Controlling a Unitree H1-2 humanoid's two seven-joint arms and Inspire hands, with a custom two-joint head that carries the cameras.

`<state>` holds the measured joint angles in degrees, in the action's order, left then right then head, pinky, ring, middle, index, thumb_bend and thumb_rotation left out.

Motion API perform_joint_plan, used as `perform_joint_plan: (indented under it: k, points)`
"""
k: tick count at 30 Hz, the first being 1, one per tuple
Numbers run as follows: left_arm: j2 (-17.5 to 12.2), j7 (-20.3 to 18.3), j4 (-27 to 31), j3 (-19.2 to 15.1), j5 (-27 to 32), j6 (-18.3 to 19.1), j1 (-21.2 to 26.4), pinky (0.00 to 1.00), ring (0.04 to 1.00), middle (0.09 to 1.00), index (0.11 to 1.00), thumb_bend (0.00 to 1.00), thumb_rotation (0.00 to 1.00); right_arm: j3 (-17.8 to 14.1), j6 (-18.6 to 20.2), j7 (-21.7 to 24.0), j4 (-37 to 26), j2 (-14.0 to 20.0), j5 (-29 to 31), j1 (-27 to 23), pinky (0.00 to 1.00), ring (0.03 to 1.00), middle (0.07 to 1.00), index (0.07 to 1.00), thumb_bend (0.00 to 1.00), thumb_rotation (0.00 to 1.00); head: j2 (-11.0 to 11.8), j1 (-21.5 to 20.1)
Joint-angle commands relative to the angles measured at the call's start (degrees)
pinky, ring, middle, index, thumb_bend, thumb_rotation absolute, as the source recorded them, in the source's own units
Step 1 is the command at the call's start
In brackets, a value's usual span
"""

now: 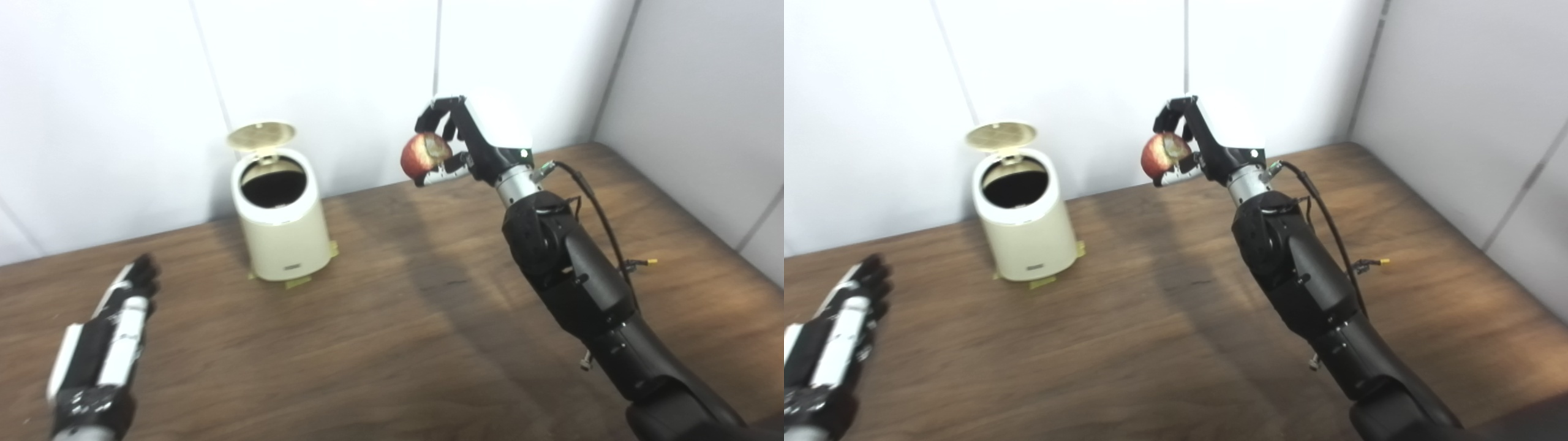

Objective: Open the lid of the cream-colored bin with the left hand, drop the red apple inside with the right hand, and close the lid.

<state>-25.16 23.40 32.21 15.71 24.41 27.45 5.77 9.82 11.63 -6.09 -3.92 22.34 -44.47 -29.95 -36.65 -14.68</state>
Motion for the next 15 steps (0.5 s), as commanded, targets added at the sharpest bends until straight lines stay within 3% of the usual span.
perform_joint_plan:
  k: [1,9,15]
  points:
    - [0.5,-1.5,0.4,-1.5,-3.2,-0.5,0.6,0.99,0.948,0.932,0.927,0.09,0.75,0.0,-2.1,-0.7,-2.7,-1.0,-0.5,-4.8,0.32,0.399,0.518,0.509,0.50,0.00,0.1,1.9]
    - [5.7,-7.4,-1.7,-4.5,-8.5,-0.6,-1.3,0.94,0.912,0.902,0.885,0.20,0.72,3.1,-3.3,0.3,-1.8,-7.6,-0.7,-9.7,0.33,0.389,0.520,0.510,0.50,0.00,0.3,5.0]
    - [9.1,-11.0,-2.3,-6.8,-11.8,-0.7,-2.5,0.92,0.917,0.895,0.865,0.22,0.70,4.6,-5.3,0.2,2.0,-10.9,-0.3,-12.2,0.33,0.389,0.516,0.513,0.50,0.00,0.7,7.5]
